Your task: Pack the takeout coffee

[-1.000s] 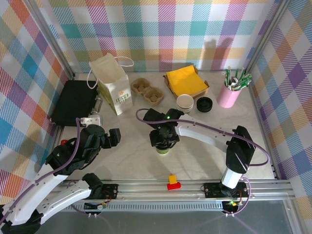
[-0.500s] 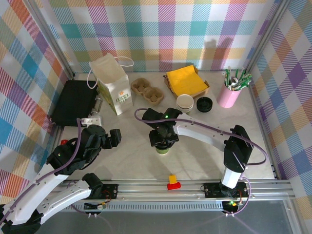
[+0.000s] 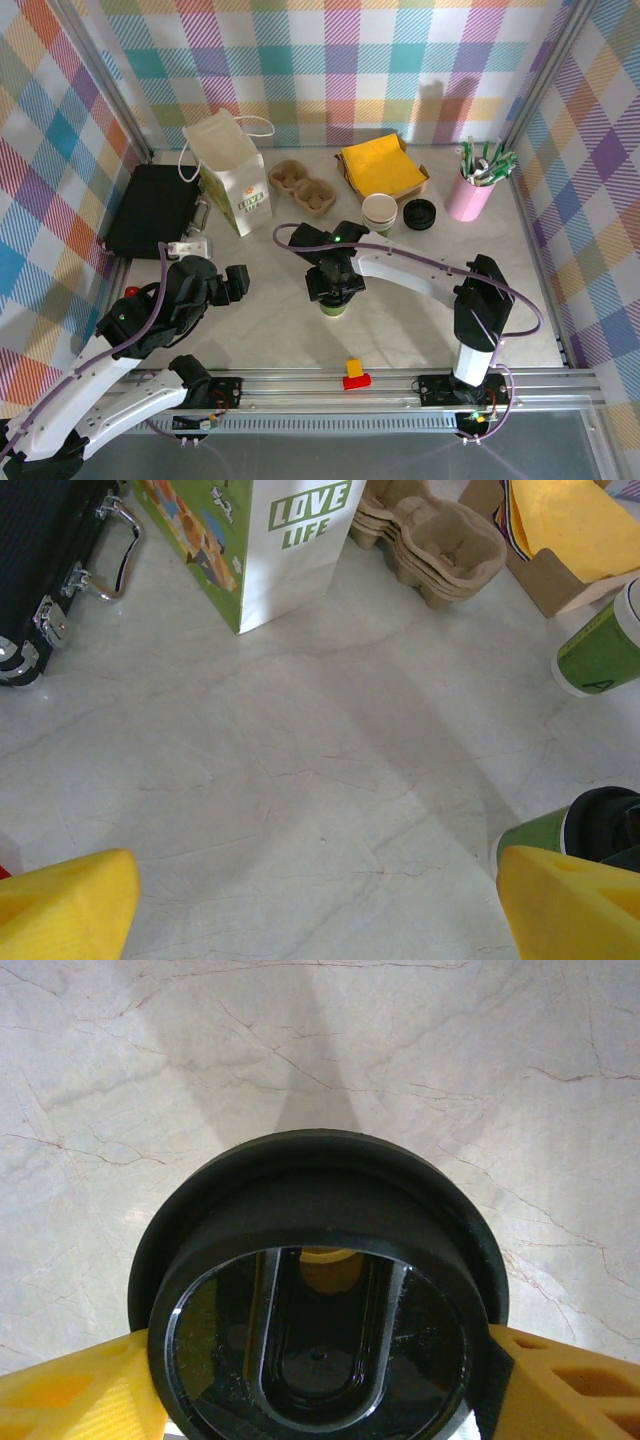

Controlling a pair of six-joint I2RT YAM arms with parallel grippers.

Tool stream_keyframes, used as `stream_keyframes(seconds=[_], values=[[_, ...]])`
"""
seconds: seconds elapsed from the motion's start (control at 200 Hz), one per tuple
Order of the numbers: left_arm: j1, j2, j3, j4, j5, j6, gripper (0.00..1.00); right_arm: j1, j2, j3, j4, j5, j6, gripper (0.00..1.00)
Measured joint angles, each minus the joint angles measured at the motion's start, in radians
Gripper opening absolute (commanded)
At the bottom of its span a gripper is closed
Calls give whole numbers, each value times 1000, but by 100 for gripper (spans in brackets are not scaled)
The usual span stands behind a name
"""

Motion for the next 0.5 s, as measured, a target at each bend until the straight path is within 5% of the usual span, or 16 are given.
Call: stream_keyframes(seconds=[0.295, 0.5], values=[[0, 7, 0, 0, 0, -3, 92, -18, -3, -3, -11, 23, -1, 74], [0, 17, 3, -1, 0, -3, 92, -120, -76, -92, 0, 29, -11, 75]])
